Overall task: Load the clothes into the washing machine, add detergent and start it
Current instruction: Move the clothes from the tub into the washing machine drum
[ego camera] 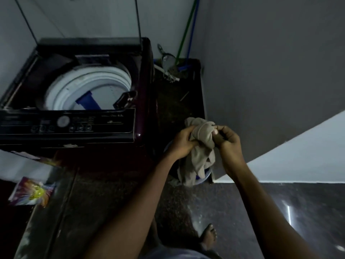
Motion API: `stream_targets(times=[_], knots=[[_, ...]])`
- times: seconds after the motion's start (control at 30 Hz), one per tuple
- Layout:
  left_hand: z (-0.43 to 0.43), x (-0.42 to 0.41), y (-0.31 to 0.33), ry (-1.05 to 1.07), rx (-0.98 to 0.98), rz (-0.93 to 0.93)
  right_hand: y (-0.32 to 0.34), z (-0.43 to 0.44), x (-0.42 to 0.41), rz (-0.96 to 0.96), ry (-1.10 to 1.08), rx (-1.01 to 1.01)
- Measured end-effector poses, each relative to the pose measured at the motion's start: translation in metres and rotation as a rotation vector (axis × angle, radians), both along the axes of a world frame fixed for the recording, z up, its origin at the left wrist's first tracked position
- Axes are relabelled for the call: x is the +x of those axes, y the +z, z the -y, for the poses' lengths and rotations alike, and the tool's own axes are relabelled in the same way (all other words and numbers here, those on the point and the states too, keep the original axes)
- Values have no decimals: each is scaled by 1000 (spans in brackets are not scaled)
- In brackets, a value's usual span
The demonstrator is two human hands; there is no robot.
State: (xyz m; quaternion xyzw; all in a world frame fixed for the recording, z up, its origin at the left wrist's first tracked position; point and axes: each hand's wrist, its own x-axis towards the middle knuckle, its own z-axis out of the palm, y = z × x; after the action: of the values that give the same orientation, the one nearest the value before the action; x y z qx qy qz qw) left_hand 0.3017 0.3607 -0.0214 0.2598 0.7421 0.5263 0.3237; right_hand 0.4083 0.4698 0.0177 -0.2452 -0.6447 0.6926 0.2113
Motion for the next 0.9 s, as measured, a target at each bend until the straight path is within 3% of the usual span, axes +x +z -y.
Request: stream_targets(times=[0.17,0.3,0.47,0.57,0.73,0.9], knots=[[14,-23,49,8,-26,-200,2,-3,1,131,-136,193],[27,-32,94,-44,120,-115,-9,0,-13,272,136,444],[51,-50,115,-87,172,-15,-10,13,-43,204,79,388],[75,-66,107,50,145,9,5,8,-53,201,-48,339],[97,-78,75,233,-110,-149,43,-5,-70,150,-198,275],[97,-63,81,-23,-68,-66,93,15,-92,86,-125,243]])
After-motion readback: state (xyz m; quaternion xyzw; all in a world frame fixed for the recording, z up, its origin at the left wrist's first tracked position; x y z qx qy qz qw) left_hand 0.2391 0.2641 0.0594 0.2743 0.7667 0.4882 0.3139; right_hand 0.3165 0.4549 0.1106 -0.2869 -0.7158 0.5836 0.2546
